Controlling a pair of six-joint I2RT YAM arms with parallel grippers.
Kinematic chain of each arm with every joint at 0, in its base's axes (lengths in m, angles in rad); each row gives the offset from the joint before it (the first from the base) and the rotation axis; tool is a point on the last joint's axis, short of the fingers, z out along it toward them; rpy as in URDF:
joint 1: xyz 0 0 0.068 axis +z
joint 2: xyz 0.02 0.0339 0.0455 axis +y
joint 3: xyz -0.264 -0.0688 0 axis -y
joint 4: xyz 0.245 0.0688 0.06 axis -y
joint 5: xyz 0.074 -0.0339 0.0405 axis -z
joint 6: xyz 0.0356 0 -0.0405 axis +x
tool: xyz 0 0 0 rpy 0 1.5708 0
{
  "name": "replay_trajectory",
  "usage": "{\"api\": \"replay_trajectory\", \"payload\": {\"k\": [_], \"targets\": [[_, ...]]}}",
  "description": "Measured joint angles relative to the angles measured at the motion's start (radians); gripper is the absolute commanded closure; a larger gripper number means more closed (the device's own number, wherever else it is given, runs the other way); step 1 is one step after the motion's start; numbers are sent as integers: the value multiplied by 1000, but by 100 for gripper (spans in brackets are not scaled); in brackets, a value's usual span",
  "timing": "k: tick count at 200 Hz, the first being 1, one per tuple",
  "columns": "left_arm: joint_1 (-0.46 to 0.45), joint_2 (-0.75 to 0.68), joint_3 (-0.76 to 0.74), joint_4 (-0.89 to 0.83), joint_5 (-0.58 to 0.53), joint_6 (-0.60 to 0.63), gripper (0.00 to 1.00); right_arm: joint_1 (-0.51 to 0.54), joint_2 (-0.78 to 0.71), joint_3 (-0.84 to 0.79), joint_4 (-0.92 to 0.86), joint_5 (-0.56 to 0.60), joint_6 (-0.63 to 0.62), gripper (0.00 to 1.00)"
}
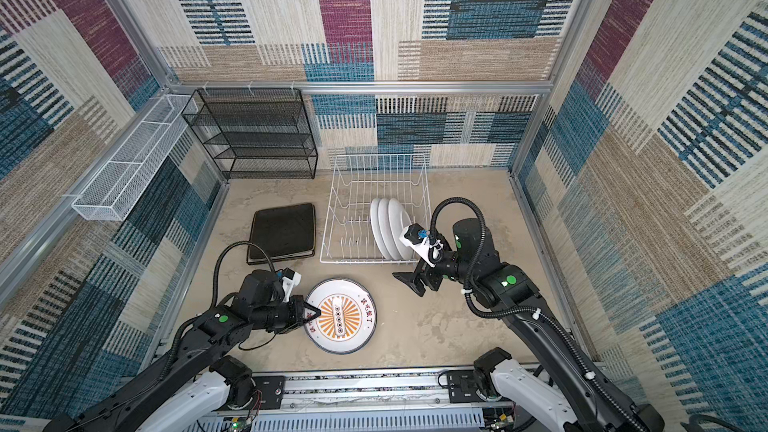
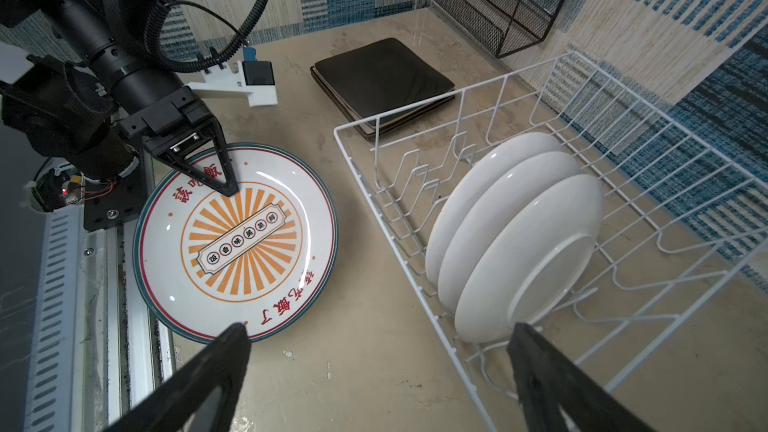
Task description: Unload the plates from the dish rack
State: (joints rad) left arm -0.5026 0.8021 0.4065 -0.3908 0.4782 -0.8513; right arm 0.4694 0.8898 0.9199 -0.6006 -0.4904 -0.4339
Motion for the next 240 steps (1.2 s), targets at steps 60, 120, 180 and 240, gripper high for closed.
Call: {"api": "replay_trajectory", "payload": {"k": [60,120,180,240], "targets": [[0,159,-56,206,26,-26,100,17,28,0,-2,45,-8,1],[0,312,-51,345,57,-28,94,25,40,0,-2,65,8,1],[0,423,0,374,76,-20,62,29,41,0,10,93,22,1],[0,451,43,313,50,-10,41,33,41,0,36,98,34,1]]}}
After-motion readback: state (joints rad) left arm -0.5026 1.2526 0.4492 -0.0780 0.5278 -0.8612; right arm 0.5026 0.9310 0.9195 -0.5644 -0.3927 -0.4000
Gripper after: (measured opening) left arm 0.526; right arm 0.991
